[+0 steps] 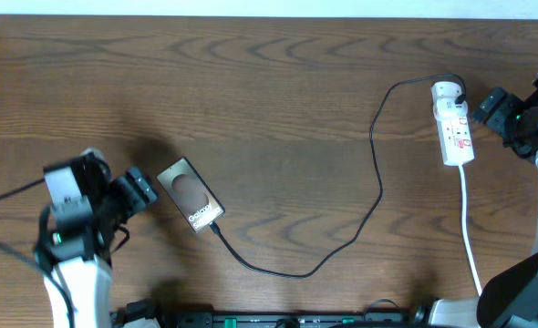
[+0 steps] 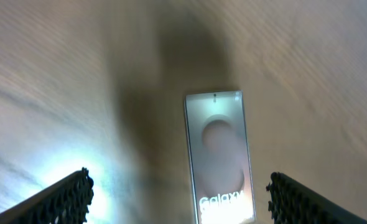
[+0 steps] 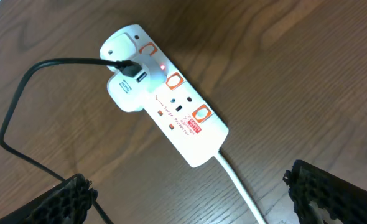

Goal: Plug charger to phone and switch on socket

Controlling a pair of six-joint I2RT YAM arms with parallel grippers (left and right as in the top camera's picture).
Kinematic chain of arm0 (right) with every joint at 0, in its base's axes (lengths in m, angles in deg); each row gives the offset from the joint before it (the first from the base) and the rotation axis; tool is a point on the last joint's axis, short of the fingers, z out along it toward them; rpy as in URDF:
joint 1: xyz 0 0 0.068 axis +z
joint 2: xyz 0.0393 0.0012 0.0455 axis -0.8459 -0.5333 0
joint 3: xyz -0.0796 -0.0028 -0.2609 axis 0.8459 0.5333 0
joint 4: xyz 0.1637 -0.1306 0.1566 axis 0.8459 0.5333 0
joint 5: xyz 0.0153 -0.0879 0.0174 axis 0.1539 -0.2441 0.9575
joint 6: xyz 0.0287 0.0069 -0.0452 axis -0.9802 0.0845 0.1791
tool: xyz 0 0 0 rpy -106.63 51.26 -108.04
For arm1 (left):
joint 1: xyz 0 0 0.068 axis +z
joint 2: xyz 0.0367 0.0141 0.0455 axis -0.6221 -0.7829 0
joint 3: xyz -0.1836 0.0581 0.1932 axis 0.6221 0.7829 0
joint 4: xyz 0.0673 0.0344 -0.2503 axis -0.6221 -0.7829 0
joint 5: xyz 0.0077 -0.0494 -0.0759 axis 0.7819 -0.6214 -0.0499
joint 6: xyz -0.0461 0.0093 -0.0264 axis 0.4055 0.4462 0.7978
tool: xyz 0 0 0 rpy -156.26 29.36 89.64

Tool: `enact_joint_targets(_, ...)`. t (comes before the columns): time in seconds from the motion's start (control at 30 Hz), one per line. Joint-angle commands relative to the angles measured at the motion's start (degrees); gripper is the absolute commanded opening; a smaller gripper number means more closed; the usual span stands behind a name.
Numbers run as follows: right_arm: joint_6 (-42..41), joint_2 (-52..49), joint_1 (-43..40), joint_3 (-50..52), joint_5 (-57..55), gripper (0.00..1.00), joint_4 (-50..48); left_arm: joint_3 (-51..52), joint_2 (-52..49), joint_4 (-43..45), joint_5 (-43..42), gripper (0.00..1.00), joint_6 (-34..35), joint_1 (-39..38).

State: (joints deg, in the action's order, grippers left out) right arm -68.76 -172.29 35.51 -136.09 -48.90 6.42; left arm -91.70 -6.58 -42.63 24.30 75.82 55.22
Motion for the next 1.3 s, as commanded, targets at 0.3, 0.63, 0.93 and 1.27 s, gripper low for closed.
enact_joint_targets(0.3,-0.92,0.26,-0.15,-0.11,-0.72,0.99,-0.04,30.29,33.86,46.49,4.42,0.89,-3.96,-8.17)
enact_joint_targets(0.63,-0.92,0.26,-0.15,-0.11,-0.72,0.99,-0.04,41.86,47.04,51.78,4.63,0.89,-16.04,-11.85)
enact_joint_targets(0.93,-0.92,0.26,-0.20,-0.11,-0.74,0.99,-0.02,41.88,53.44,34.99,7.21,0.89,-16.00,-12.09)
enact_joint_targets(1.27,-0.92,0.26,-0.04,-0.11,-0.72,0.99,-0.04,41.88,53.13,35.10,7.21,0.89,-15.56,-12.07)
